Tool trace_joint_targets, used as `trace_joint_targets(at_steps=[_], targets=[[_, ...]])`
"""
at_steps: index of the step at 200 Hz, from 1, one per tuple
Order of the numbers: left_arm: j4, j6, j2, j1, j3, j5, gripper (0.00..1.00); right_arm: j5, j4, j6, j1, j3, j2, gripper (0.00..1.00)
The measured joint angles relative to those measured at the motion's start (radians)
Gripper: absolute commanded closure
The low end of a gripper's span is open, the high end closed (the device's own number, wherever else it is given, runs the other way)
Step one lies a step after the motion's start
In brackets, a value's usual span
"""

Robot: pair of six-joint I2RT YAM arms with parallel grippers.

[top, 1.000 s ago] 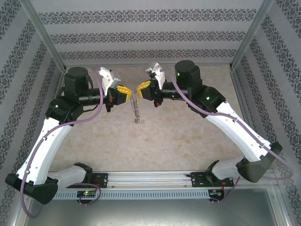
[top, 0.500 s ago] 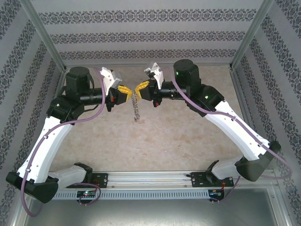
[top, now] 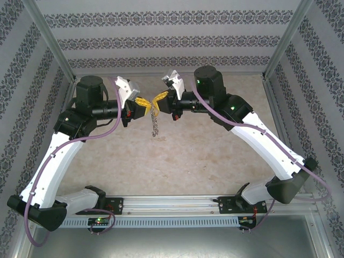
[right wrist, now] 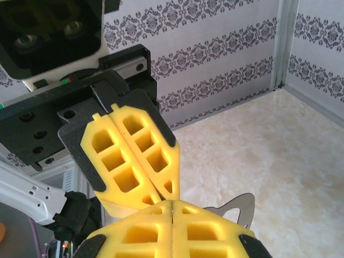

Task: Put the keys on the keyring

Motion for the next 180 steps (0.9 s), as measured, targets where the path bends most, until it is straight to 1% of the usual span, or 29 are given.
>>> trace_joint_targets(at_steps=[180], targets=[[-0.003, 0.0, 0.002, 0.0, 0.0, -0.019, 1.0, 0.042, -0.069, 0.03, -0.002, 0.048, 0.031, 1.0]])
